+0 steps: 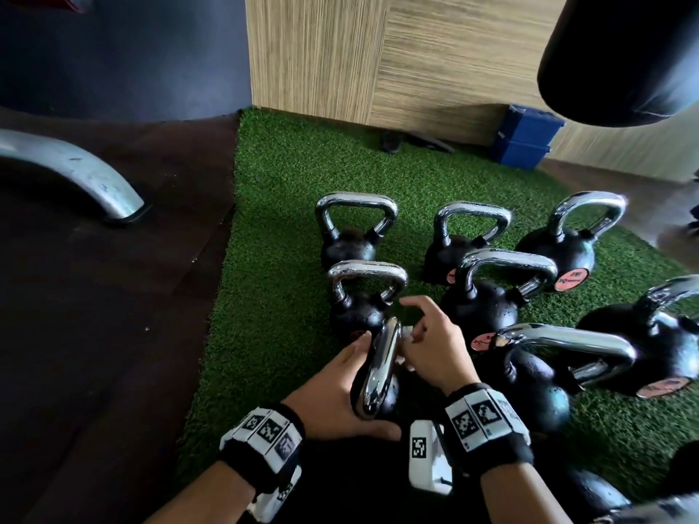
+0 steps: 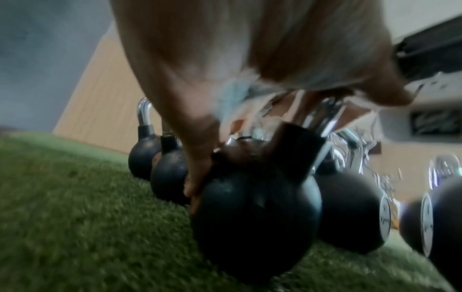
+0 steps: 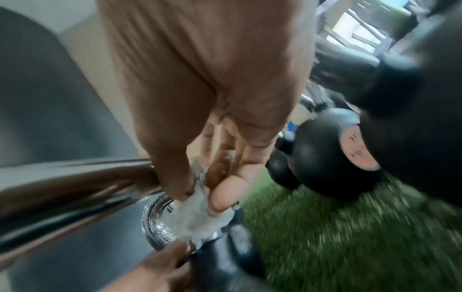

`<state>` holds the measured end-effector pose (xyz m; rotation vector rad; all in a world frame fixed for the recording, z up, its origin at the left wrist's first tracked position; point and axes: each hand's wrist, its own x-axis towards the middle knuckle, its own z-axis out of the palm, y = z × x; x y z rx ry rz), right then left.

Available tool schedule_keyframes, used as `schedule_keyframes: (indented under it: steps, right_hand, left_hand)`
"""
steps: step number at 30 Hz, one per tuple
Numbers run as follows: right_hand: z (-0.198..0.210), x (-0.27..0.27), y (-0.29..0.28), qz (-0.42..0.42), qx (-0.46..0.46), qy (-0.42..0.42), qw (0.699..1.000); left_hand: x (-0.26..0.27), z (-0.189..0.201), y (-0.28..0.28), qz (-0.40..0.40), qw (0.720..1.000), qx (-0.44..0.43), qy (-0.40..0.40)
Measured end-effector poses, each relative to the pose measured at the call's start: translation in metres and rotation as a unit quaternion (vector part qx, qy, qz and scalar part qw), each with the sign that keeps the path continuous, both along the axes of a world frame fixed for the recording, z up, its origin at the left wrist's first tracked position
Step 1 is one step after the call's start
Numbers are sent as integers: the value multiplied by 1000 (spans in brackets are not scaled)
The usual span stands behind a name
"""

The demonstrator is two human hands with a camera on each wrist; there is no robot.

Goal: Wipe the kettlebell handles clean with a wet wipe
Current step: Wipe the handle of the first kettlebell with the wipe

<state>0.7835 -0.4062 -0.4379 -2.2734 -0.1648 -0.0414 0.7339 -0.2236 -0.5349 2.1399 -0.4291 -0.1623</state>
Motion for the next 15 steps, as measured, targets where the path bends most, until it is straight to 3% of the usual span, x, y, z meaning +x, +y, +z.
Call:
schedule_keyframes:
  steps: [2,4,13,15]
  right_hand:
    - [7,0,3,83,-65,-65,992]
    - [8,-4,7,111,-96,-88,985]
    - [12,-34,-13,31,-139,-51,988]
    - [15,-41,-18,27,-152,-29,988]
  left_hand:
    - [-3,1,-3,18,1000,-9,-7]
    - [-7,5,1,30,1000,8,-2]
    - [-17,20,46,82,994,64,-43]
    - [-16,22,53,86,994,36,-47]
